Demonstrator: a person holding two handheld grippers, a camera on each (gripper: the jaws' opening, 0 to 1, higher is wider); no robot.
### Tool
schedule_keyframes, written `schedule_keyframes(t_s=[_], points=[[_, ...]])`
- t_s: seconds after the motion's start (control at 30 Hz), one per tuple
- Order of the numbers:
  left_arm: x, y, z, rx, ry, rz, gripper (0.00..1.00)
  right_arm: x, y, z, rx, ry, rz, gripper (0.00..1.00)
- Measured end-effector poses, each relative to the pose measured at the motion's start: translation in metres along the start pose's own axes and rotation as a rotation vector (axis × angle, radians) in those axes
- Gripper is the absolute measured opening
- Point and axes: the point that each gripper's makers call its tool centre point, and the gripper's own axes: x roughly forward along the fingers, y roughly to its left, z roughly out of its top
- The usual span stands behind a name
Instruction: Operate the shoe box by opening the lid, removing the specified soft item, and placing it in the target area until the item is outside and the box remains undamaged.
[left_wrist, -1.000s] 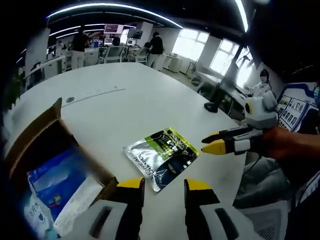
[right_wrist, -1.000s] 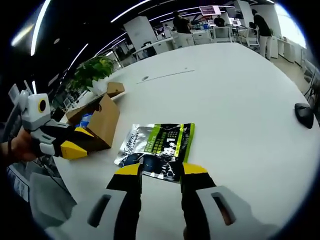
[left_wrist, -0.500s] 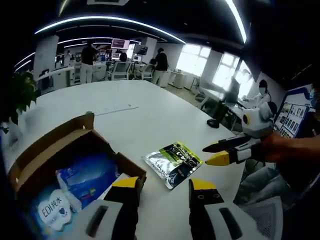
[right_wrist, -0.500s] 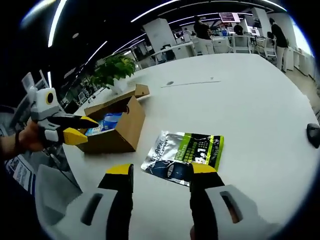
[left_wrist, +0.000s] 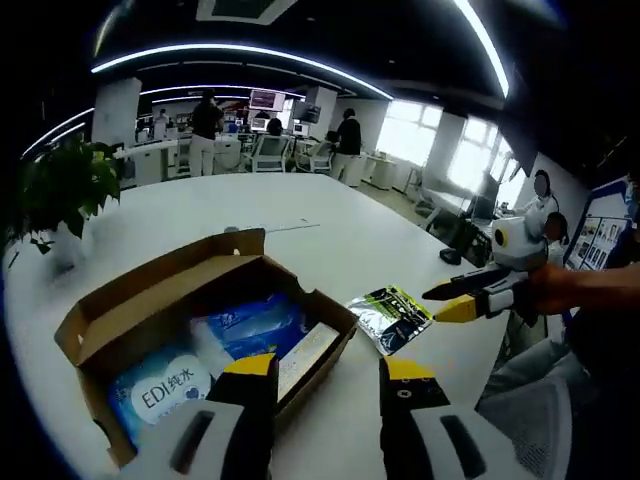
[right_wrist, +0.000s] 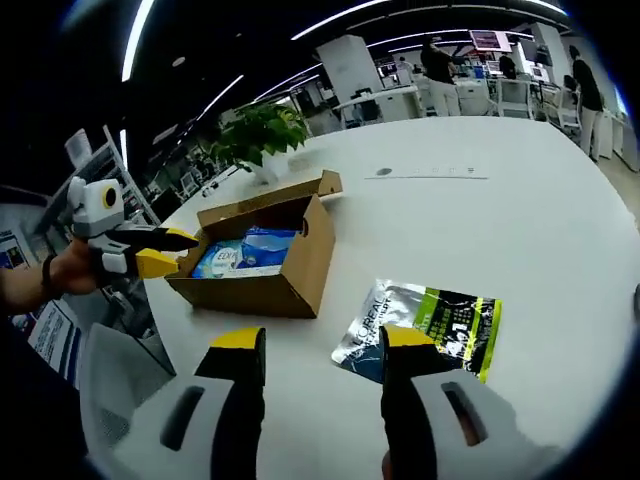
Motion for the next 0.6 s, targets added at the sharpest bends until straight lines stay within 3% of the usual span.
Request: schedule_keyframes(t_s=[0.37,0.6], points=[[-0.04,0.042,-0.006,-0.05,-0.033,0.085,0.4,0.033,0.033,0.017,-0.071,0.03,0.061,0.43],[-0.055,0.059,-0.011,-0.073,-0.043,0.108,0.4,0.056,0.059,0.03,-0.113,0.047,0.099,0.43]])
